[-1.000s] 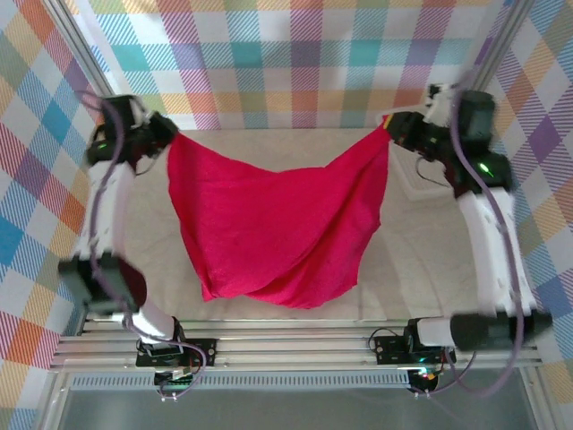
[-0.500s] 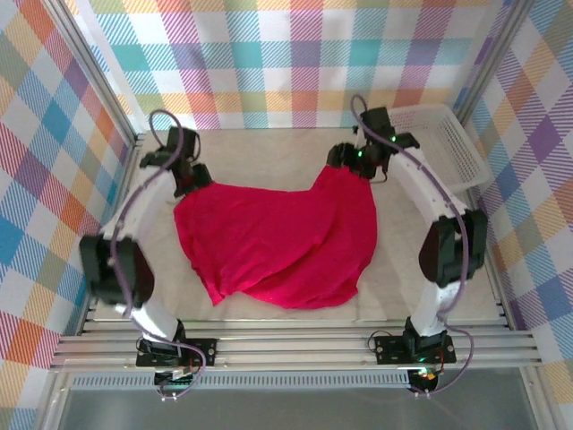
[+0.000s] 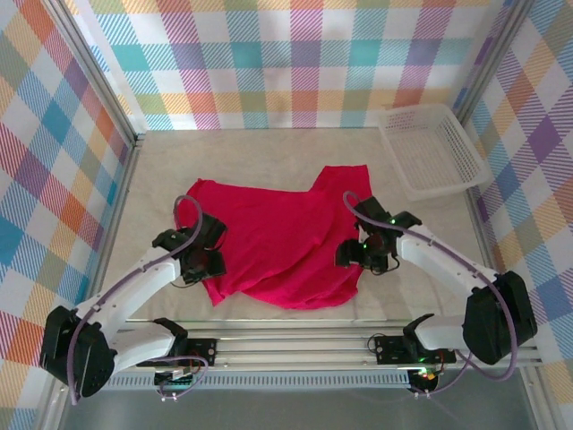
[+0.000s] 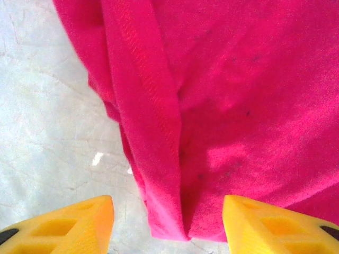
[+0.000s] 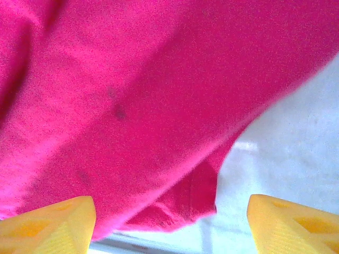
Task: Fold the inside-out t-shirt
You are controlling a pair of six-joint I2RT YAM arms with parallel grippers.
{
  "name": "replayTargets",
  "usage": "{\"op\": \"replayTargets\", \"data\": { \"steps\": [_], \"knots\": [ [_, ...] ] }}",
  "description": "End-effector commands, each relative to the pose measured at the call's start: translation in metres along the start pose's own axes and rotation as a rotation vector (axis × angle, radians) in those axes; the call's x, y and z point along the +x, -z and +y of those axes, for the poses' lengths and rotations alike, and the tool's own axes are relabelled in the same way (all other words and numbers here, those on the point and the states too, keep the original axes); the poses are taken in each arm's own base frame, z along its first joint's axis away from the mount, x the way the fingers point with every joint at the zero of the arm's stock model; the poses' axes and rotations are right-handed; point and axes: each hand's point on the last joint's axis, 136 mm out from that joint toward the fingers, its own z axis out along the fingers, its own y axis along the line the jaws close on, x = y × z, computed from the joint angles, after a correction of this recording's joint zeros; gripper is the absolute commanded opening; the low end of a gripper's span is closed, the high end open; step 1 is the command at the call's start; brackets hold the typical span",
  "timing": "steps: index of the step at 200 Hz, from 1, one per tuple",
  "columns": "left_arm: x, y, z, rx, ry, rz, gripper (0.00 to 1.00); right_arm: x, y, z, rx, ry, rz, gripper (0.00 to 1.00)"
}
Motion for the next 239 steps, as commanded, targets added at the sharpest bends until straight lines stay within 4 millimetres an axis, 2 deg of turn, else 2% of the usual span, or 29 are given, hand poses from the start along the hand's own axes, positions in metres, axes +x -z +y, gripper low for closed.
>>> {"op": "replayTargets", "data": {
  "steps": [1, 16, 42, 53, 68, 73, 76, 92, 104, 114, 129, 143, 157, 174, 203, 239],
  "knots": [
    [0.017, -0.012, 0.013, -0.043, 0.055, 0.022, 0.54, 0.021, -0.008, 0.002, -0.02, -0.043, 0.05, 0.74],
    [0.019, -0.023, 0.01, -0.029, 0.069, 0.016, 0.52, 0.028, -0.016, 0.002, -0.025, -0.05, 0.074, 0.74],
    [0.011, -0.044, -0.001, -0.003, 0.09, -0.025, 0.44, 0.036, -0.032, 0.002, -0.038, -0.074, 0.106, 0.74],
    [0.005, -0.049, -0.006, 0.001, 0.093, -0.038, 0.32, 0.037, -0.037, 0.004, -0.052, -0.088, 0.11, 0.74],
    [-0.005, -0.048, -0.012, -0.002, 0.088, -0.059, 0.06, 0.033, -0.044, 0.007, -0.076, -0.102, 0.095, 0.73],
    [-0.01, -0.045, -0.014, -0.004, 0.086, -0.072, 0.0, 0.03, -0.047, 0.006, -0.07, -0.108, 0.082, 0.7],
    [-0.013, -0.043, -0.014, -0.006, 0.085, -0.08, 0.0, 0.028, -0.049, 0.006, -0.069, -0.113, 0.074, 0.69],
    [-0.037, -0.022, -0.018, -0.008, 0.074, -0.149, 0.0, 0.013, -0.056, 0.012, -0.085, -0.125, 0.037, 0.49],
    [-0.058, -0.003, -0.017, -0.008, 0.076, -0.201, 0.0, -0.001, -0.06, 0.018, -0.089, -0.129, 0.015, 0.18],
    [-0.077, 0.013, -0.012, -0.005, 0.088, -0.236, 0.0, -0.014, -0.059, 0.02, -0.083, -0.123, 0.002, 0.0],
    [-0.104, 0.033, 0.005, -0.014, 0.135, -0.273, 0.0, -0.031, -0.046, 0.013, -0.059, -0.121, -0.023, 0.0],
    [-0.126, 0.046, 0.027, -0.011, 0.214, -0.29, 0.0, -0.048, -0.025, -0.008, -0.052, -0.158, -0.065, 0.0],
    [-0.143, 0.048, 0.05, -0.009, 0.308, -0.305, 0.0, -0.058, -0.006, -0.032, -0.048, -0.211, -0.107, 0.0],
    [-0.16, 0.039, 0.075, -0.021, 0.411, -0.313, 0.0, -0.066, 0.013, -0.057, -0.038, -0.264, -0.153, 0.0],
    [-0.18, 0.009, 0.107, -0.069, 0.536, -0.261, 0.0, -0.079, 0.029, -0.074, -0.02, -0.305, -0.202, 0.0],
    [-0.236, -0.008, 0.101, -0.038, 0.566, -0.266, 0.02, -0.109, 0.04, -0.07, -0.021, -0.312, -0.241, 0.0]
  ]
}}
